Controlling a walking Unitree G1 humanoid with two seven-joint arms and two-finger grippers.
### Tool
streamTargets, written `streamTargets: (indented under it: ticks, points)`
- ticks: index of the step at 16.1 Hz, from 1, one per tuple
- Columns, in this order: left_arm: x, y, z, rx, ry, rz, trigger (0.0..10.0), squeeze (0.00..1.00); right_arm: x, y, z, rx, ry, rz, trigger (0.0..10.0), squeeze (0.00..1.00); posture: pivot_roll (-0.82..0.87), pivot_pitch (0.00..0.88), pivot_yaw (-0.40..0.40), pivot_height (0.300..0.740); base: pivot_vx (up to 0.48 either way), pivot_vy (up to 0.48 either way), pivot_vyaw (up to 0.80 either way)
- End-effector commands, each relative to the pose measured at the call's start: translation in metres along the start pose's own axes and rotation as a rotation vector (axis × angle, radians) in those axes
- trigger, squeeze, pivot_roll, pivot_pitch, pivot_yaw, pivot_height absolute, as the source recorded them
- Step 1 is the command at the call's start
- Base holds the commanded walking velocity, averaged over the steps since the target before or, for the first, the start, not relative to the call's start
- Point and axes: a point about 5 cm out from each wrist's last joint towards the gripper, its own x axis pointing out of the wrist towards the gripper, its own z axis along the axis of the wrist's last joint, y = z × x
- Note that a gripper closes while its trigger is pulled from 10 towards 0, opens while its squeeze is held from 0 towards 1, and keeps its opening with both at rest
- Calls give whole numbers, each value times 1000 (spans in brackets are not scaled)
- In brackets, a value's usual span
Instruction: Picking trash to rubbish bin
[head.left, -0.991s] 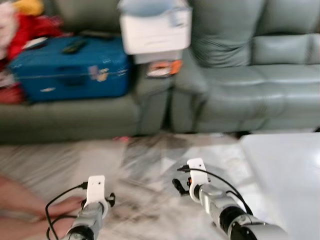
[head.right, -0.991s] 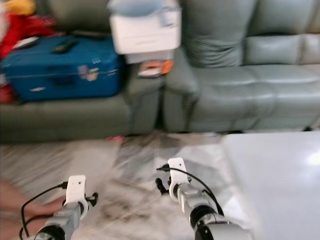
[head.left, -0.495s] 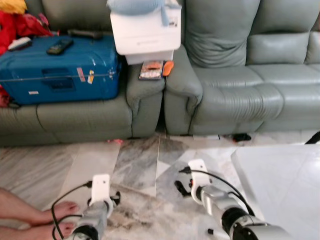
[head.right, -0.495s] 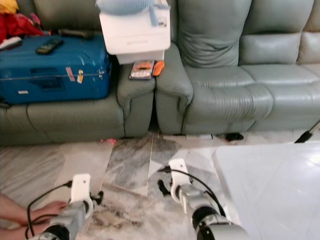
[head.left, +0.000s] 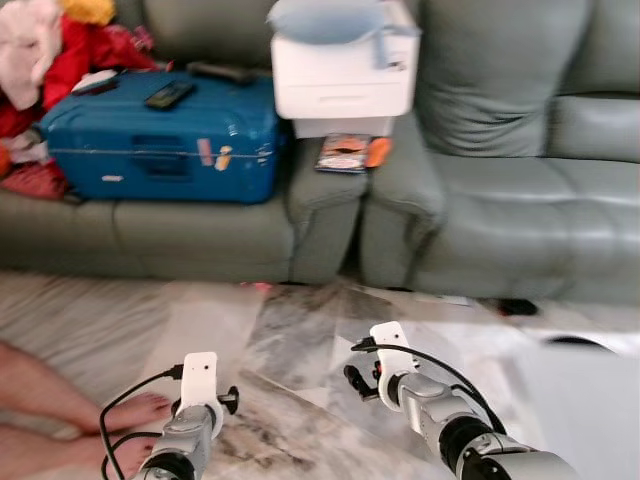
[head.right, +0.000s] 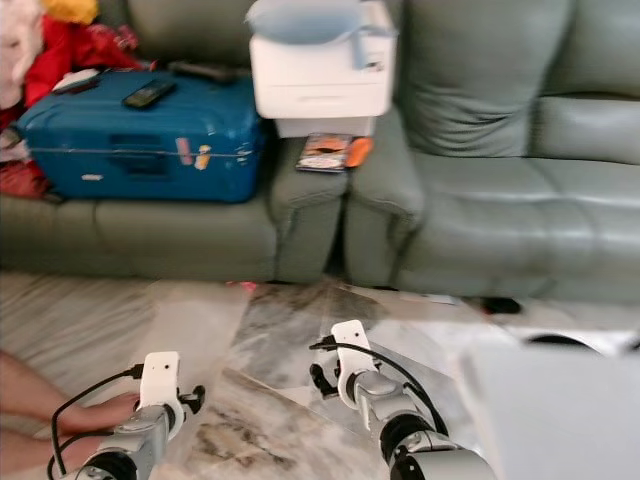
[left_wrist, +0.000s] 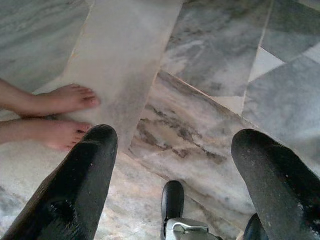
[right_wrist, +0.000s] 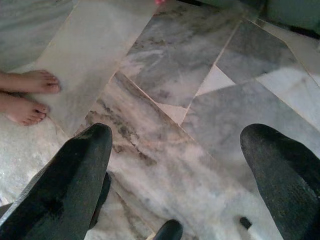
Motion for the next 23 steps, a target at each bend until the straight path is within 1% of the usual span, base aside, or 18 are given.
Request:
streamTargets:
  ticks: [1,3,9,19,23]
  points:
    - [0,0,-1,5,10,4,10000,0,0,-2,4,-13,-7,-5,10000,0,80,24,-64,740,480,0,688]
    - [0,0,-1,5,12,5,10000,0,0,-2,3,-5,-6,-7,10000,0,80,24,-64,740,480,0,634]
    - [0,0,-2,5,18,2,10000,0,0,-3,3,0,-6,-6,10000,0,79,26,-63,740,480,0,0]
    - [0,-1,-3,-4,28,0,10000,0,0,-3,3,-11,-1,-1,10000,0,82,25,-70,740,374,0,0]
    - [0,-2,-4,-8,30,0,10000,0,0,-3,3,-18,0,2,10000,0,82,23,-71,740,187,0,0]
